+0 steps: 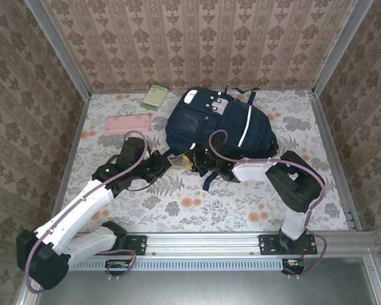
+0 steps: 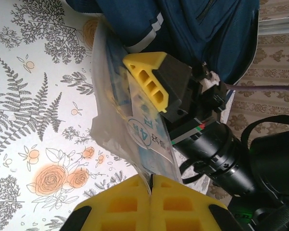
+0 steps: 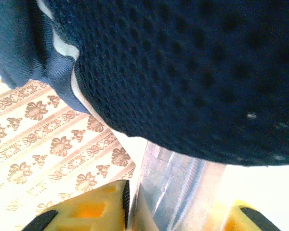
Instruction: Pack the student bag
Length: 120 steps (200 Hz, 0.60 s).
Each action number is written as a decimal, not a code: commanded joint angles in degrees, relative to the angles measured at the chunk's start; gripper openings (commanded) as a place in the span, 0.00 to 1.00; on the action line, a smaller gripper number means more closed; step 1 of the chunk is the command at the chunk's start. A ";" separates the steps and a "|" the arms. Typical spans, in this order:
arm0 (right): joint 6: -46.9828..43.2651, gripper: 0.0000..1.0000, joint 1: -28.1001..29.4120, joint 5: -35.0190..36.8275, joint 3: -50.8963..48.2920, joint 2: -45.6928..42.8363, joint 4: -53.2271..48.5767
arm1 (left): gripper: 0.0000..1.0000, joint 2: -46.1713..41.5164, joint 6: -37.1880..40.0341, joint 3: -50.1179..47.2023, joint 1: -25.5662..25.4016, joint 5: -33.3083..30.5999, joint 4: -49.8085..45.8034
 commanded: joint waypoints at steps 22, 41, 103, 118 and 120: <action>-0.67 0.09 -0.48 2.23 -0.10 -4.12 -4.28 | 0.31 -1.56 5.01 5.60 -0.08 -0.96 -3.88; -3.12 0.05 -0.31 1.48 0.64 -6.34 -6.33 | 0.48 -2.11 8.98 9.41 -0.09 -1.68 -5.95; -7.42 0.00 2.35 -1.06 4.00 -13.11 -13.03 | 0.60 0.83 17.85 23.98 0.09 -1.75 -12.69; -7.89 0.00 2.72 -2.05 4.23 -13.95 -13.41 | 0.60 2.66 19.84 27.70 0.34 -1.31 -13.16; -7.90 0.00 2.74 -2.19 4.19 -14.08 -13.45 | 0.60 2.86 20.11 28.25 0.42 -1.32 -13.34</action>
